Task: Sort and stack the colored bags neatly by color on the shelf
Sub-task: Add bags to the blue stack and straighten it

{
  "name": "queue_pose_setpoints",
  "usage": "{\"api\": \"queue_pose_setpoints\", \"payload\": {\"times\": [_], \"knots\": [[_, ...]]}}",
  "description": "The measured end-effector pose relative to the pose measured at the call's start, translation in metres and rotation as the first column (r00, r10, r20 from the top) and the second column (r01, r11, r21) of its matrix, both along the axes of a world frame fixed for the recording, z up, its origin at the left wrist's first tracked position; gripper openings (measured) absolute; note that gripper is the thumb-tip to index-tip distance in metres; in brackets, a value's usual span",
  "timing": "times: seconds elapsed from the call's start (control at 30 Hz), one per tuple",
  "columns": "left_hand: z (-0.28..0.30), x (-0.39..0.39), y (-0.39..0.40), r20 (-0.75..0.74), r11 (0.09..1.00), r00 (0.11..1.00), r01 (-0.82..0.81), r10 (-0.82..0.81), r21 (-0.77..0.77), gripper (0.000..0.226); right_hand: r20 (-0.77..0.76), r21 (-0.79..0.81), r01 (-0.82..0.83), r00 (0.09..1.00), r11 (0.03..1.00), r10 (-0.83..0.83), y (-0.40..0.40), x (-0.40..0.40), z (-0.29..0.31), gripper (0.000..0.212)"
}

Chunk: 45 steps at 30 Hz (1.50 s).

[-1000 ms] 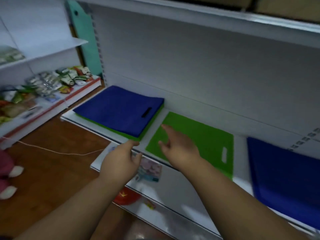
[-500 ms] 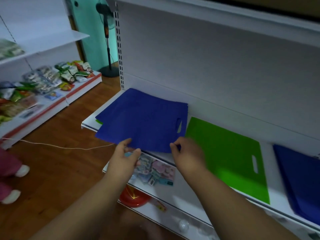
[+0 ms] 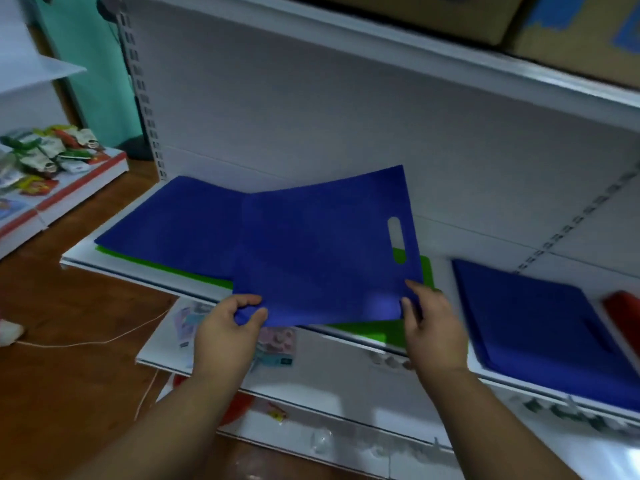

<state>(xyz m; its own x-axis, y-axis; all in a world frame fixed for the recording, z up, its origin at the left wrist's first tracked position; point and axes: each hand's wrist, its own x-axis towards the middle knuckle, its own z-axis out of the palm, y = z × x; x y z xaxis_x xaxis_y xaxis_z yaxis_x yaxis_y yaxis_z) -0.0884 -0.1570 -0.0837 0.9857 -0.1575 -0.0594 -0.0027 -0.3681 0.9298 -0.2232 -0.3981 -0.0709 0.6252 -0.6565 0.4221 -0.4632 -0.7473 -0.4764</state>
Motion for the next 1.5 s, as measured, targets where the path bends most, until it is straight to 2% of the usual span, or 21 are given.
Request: {"api": "queue_pose_setpoints", "payload": {"times": [0.1,0.23,0.37,0.5,0.57,0.73,0.83,0.93,1.0,1.1,1.17,1.27,1.37,1.5], "knots": [[0.003,-0.029,-0.04,0.042,0.994,0.993,0.105,-0.106,0.016,0.012,-0.003,0.003,0.101,0.995,0.995,-0.101,-0.034,-0.047,0.002,0.032],[0.008,-0.074,-0.111,0.2,0.962,0.948,0.216,-0.248,0.169,0.014,0.01,0.035,0.205,0.979,0.978,-0.205,-0.088,-0.117,0.005,0.034],[0.012,-0.128,-0.193,0.36,0.897,0.849,0.256,-0.388,0.361,0.017,-0.059,0.137,0.322,0.947,0.937,-0.317,-0.158,-0.191,0.008,0.041],[0.004,-0.18,-0.261,0.462,0.764,0.663,0.271,-0.589,0.586,0.011,-0.148,0.159,0.377,0.923,0.913,-0.355,-0.221,-0.254,0.006,0.043],[0.001,-0.197,-0.288,0.448,0.721,0.637,0.259,-0.628,0.643,0.01,-0.193,0.145,0.373,0.919,0.916,-0.344,-0.248,-0.274,0.004,0.04],[-0.008,-0.221,-0.329,0.402,0.654,0.645,0.206,-0.65,0.728,0.013,-0.353,0.092,0.278,0.907,0.956,-0.23,-0.292,-0.299,-0.007,0.034],[-0.011,-0.226,-0.342,0.336,0.559,0.655,0.159,-0.676,0.814,0.016,-0.475,0.047,0.244,0.859,0.969,-0.193,-0.304,-0.299,-0.013,0.028],[-0.011,-0.227,-0.348,0.35,0.534,0.623,0.13,-0.7,0.836,0.013,-0.512,0.01,0.257,0.832,0.966,-0.216,-0.309,-0.298,-0.013,0.025],[-0.011,-0.226,-0.349,0.36,0.51,0.593,0.1,-0.72,0.854,0.02,-0.517,-0.023,0.269,0.821,0.963,-0.242,-0.308,-0.297,-0.009,0.021],[-0.006,-0.225,-0.347,0.392,0.52,0.572,0.072,-0.721,0.851,0.034,-0.485,-0.003,0.23,0.851,0.973,-0.203,-0.301,-0.287,-0.003,0.02],[-0.002,-0.225,-0.341,0.405,0.541,0.57,0.083,-0.714,0.837,0.036,-0.433,0.032,0.171,0.89,0.985,-0.141,-0.29,-0.272,-0.001,0.021],[0.002,-0.219,-0.321,0.465,0.634,0.59,0.105,-0.66,0.766,0.032,-0.36,0.086,0.04,0.933,0.995,-0.006,-0.26,-0.237,0.004,0.029],[0.005,-0.205,-0.284,0.494,0.752,0.697,0.099,-0.52,0.651,0.03,-0.317,0.116,-0.129,0.935,0.985,0.16,-0.219,-0.189,0.013,0.034],[0.0,-0.163,-0.21,0.378,0.842,0.875,0.06,-0.303,0.535,0.034,-0.316,0.13,-0.319,0.884,0.939,0.344,-0.143,-0.114,0.019,0.038]]}}
